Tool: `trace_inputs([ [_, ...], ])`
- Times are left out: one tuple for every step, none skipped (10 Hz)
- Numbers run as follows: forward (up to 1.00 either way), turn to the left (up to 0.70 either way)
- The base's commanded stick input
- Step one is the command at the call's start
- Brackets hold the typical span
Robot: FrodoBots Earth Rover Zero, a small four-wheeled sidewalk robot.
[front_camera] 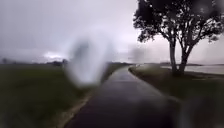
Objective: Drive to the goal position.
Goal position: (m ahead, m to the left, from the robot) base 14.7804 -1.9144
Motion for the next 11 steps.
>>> trace_inputs([
  [0.70,-0.14],
  [0.70,-0.14],
  [0.70,-0.14],
  [0.70,-0.14],
  [0.70,-0.14],
  [0.70,0.00],
  [0.70,0.00],
  [0.70,0.00],
  [0.70,0.00],
  [0.70,0.00],
  [0.70,0.00],
])
